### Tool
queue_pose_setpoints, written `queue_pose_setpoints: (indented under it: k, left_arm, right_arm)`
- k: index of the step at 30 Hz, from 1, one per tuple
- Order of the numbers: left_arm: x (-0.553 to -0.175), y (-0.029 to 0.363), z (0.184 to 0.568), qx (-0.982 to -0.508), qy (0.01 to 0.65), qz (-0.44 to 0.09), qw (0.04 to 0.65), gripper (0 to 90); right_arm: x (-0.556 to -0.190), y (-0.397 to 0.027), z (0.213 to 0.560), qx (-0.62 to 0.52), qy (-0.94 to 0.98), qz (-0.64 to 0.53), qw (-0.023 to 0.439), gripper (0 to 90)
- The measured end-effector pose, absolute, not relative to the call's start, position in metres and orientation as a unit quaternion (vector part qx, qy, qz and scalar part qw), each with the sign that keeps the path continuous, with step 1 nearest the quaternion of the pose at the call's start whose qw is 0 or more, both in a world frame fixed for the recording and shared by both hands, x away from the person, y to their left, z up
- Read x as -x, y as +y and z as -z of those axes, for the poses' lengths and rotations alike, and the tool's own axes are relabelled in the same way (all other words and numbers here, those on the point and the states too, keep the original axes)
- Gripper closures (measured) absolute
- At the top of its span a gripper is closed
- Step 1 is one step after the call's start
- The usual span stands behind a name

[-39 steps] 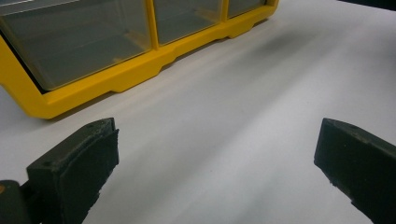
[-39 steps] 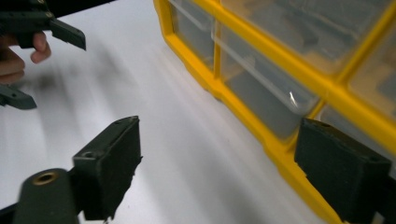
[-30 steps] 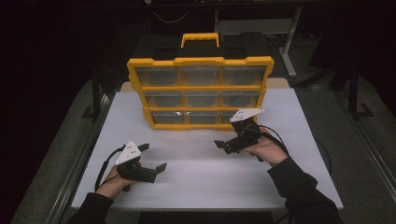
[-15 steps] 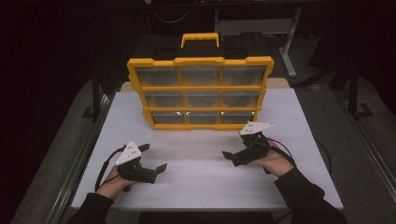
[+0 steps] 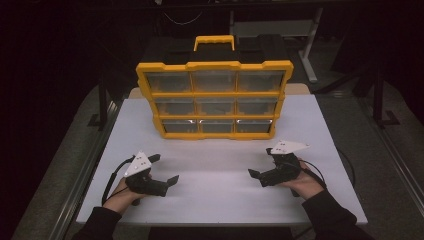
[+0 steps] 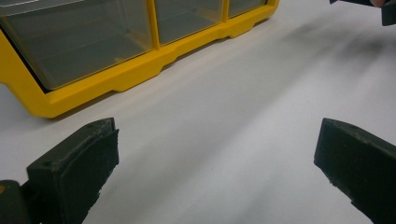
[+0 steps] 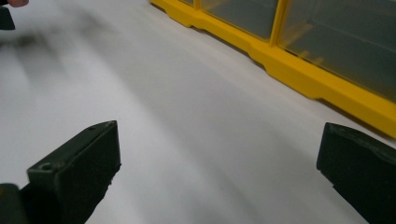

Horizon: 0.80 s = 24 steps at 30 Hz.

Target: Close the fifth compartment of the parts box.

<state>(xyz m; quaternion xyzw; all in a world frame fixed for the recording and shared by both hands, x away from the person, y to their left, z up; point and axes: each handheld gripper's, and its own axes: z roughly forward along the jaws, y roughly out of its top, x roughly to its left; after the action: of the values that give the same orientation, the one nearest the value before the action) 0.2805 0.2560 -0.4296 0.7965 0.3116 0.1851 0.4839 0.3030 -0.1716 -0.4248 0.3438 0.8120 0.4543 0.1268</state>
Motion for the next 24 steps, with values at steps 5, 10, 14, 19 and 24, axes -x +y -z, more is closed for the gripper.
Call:
queue_pose_setpoints:
  k: [5, 10, 14, 19, 24]
  left_arm:
    - [-0.280, 0.256, 0.430, -0.797, 0.312, -0.185, 0.484, 0.0]
    - [-0.281, 0.256, 0.430, -0.797, 0.312, -0.184, 0.483, 0.0]
    - [-0.281, 0.256, 0.430, -0.797, 0.313, -0.184, 0.483, 0.0]
    - [-0.281, 0.256, 0.430, -0.797, 0.312, -0.184, 0.483, 0.0]
    - [-0.281, 0.256, 0.430, -0.797, 0.313, -0.184, 0.483, 0.0]
  right_arm:
    - [-0.298, -0.180, 0.431, -0.346, 0.814, -0.447, 0.131, 0.0]
    - [-0.294, -0.186, 0.435, -0.349, 0.815, -0.445, 0.131, 0.0]
    - [-0.293, -0.190, 0.436, -0.351, 0.812, -0.446, 0.131, 0.0]
    - [-0.291, -0.193, 0.436, -0.353, 0.810, -0.449, 0.132, 0.0]
    - [-0.289, -0.196, 0.439, -0.355, 0.810, -0.448, 0.131, 0.0]
